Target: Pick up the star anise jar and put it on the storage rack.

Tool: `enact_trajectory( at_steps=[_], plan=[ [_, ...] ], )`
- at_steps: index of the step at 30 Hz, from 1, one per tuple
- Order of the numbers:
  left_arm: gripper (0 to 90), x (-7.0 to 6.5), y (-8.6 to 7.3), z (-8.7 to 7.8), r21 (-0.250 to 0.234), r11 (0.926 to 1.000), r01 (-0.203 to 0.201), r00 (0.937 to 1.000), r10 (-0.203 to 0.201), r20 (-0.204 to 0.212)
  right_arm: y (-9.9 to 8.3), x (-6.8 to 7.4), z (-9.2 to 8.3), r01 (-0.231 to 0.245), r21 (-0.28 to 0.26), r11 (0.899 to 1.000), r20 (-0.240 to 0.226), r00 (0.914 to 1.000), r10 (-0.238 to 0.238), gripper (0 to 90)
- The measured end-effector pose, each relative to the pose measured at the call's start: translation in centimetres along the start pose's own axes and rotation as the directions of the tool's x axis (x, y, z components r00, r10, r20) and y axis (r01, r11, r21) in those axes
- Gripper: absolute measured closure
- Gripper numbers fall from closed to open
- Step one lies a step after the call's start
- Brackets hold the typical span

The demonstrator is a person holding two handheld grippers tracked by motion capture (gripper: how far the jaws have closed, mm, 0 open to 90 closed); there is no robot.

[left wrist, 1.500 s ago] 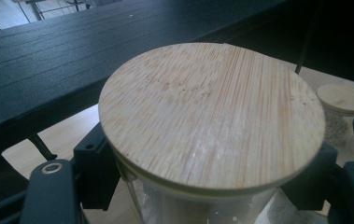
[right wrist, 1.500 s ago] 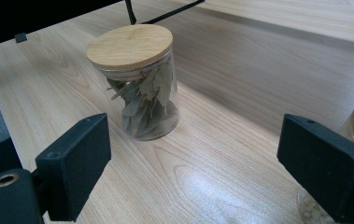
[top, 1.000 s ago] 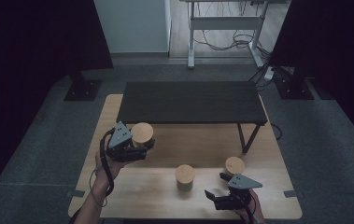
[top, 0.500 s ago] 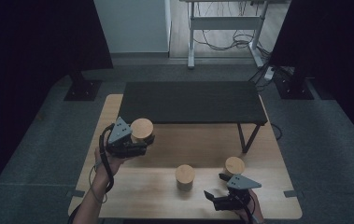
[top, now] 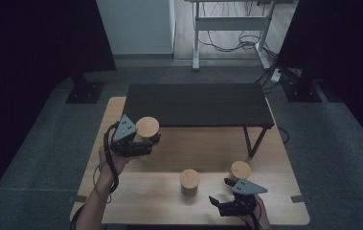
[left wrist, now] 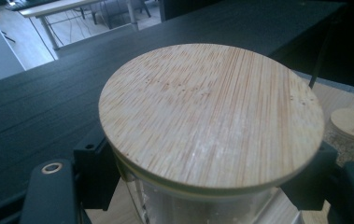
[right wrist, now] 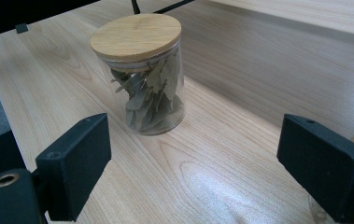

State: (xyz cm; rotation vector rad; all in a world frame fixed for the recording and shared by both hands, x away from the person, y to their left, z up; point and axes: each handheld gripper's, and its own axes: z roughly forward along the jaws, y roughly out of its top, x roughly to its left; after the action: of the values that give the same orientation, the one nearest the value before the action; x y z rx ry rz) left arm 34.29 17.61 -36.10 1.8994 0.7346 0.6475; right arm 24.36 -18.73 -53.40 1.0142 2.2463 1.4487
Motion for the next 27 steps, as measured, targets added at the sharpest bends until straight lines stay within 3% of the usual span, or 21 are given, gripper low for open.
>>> enact_trajectory(
  at_steps=[19,27],
  plan=[
    [25.8,1.1,1.4,0.2,-0.017,0.9996,0.021,0.9998,-0.021,-0.001,-0.1,0.3,0.3,0.01,0.011,1.0,-0.001,1.0,-0.01,9.3],
    [25.8,1.3,1.9,0.4,-0.012,0.9999,0.01,0.9999,-0.01,-0.011,-0.1,0.2,0.3,0.011,0.011,1.0,0.0,0.9999,-0.011,9.3]
  ],
)
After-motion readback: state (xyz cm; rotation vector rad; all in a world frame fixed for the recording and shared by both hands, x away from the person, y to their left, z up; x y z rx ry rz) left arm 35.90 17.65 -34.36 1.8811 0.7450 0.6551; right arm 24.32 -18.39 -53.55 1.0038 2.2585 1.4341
